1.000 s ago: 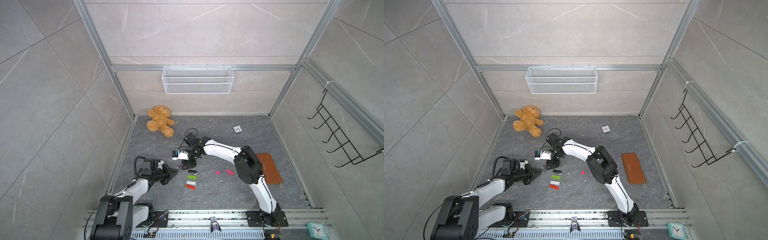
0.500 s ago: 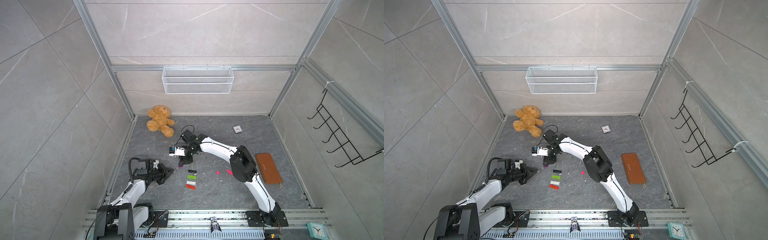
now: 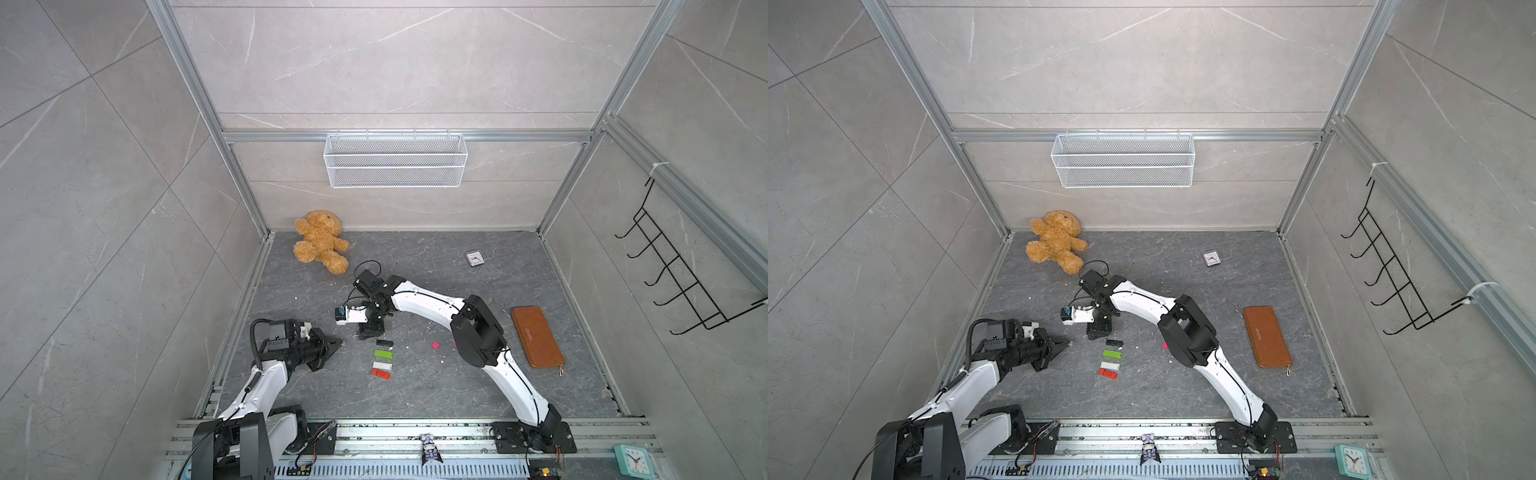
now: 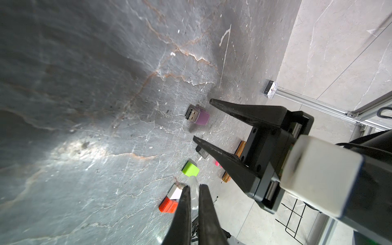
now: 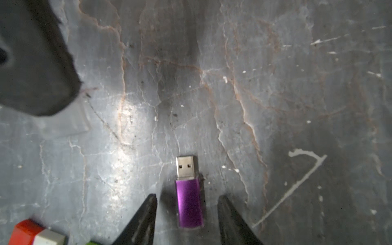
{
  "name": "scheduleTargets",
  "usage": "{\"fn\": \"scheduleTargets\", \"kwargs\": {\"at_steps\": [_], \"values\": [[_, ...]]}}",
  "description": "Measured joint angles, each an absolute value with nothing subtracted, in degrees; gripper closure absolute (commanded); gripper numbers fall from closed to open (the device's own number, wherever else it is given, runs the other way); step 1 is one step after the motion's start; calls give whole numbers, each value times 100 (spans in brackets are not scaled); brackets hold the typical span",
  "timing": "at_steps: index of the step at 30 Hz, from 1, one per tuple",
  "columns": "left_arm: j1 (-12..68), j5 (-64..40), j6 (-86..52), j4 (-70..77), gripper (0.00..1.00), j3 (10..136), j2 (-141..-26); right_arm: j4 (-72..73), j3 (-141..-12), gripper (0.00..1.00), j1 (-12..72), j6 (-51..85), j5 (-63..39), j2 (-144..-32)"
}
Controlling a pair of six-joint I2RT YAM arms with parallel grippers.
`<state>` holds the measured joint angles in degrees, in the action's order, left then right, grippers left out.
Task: Close the usb drive cover
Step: Pick up the USB drive from the center of the board.
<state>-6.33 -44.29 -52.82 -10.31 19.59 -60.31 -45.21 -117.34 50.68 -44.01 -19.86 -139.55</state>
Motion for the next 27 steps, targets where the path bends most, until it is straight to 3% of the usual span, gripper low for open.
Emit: {"fn": "scheduleTargets", "kwargs": {"at_steps": [15,27], "values": [[-644,-4473,-5262,-1033,100,1973,-6029,-4410,-11684,57,5127,-4613,-1603,-13955],[-644,-4477,-5262,-1035,100,1973,-6016,-4462,-11684,78,5186,-4729,-1649,-13955]]}}
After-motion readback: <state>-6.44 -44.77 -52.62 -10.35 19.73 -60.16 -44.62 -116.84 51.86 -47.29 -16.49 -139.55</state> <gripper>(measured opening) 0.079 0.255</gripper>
